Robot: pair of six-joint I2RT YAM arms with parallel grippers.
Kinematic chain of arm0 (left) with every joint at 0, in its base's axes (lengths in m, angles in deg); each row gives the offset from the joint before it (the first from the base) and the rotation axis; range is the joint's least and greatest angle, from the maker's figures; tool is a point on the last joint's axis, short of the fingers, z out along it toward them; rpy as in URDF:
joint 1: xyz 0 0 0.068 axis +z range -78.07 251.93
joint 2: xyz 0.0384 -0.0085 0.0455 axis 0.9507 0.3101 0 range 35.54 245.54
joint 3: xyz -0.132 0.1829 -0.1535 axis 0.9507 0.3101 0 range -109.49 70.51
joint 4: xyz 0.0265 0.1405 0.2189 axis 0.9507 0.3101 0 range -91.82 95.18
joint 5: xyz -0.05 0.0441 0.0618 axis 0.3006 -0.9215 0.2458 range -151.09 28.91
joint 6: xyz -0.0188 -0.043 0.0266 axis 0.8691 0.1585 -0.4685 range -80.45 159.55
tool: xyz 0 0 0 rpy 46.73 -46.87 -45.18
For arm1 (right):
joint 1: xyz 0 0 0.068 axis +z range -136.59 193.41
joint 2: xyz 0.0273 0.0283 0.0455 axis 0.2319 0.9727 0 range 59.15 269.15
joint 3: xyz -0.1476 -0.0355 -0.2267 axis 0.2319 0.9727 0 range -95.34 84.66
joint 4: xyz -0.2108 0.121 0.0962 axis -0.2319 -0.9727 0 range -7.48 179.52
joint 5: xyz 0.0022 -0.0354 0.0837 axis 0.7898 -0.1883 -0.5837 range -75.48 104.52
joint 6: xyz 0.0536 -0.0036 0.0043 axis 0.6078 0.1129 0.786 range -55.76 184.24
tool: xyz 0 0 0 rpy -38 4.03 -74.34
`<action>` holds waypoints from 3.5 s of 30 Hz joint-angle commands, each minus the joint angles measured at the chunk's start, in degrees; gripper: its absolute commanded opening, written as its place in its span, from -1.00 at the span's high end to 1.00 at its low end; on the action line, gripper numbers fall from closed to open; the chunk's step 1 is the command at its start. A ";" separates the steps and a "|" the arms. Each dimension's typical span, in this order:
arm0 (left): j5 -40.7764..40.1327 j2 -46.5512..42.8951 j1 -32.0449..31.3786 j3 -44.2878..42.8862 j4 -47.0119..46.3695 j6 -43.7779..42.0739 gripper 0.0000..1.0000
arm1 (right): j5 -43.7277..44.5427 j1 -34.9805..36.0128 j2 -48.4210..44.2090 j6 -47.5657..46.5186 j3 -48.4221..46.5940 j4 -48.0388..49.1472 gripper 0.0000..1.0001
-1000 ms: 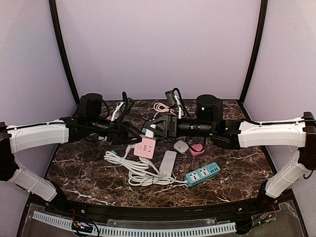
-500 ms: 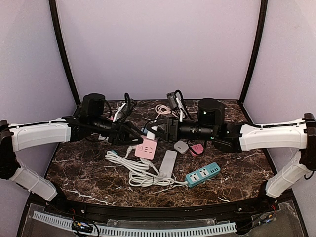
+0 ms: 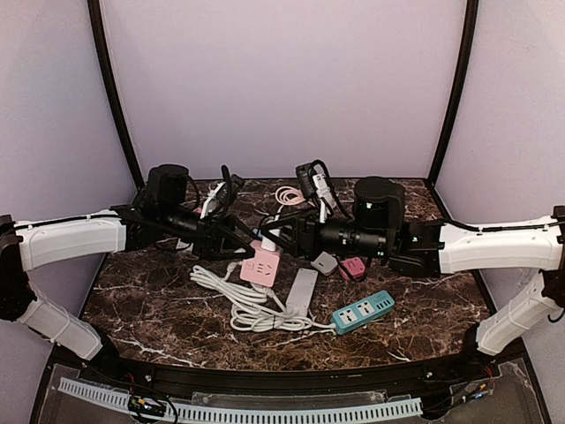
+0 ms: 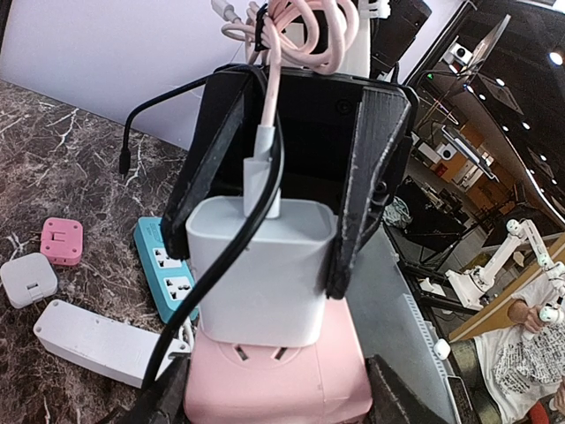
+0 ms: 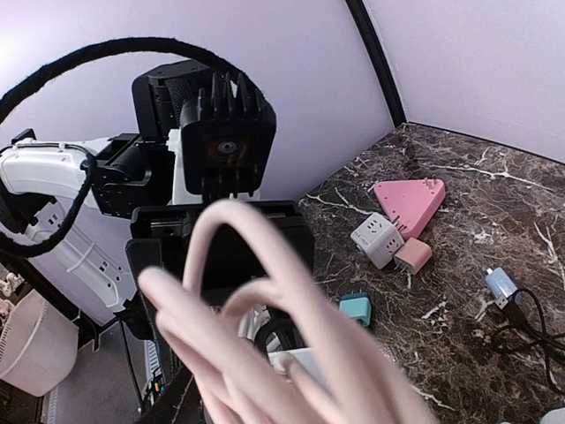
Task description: Pull the plug off the socket
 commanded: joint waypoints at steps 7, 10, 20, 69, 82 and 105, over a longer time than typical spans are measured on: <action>-2.87 -1.02 1.33 -1.22 5.05 3.35 0.99 | 4.75 -2.23 -2.79 2.02 -3.47 -3.04 1.00; -2.95 -1.10 1.32 -1.14 5.06 3.13 0.99 | 0.55 -4.82 -2.84 6.35 -3.22 -3.08 1.00; -3.05 -1.32 1.29 -1.09 5.15 2.84 0.99 | -5.07 -7.90 -2.68 12.11 -2.10 -1.90 1.00; -8.30 -0.94 1.34 -4.08 15.02 -3.28 0.99 | -6.77 -10.61 -6.30 11.83 -0.90 -4.85 1.00; -9.41 -0.58 1.34 -4.22 15.50 -3.27 0.99 | -5.62 -9.86 -7.46 8.69 0.65 -2.93 1.00; -11.84 0.91 1.34 -5.27 18.11 -4.30 0.99 | 6.38 -2.05 -5.97 -3.91 -2.90 -6.77 1.00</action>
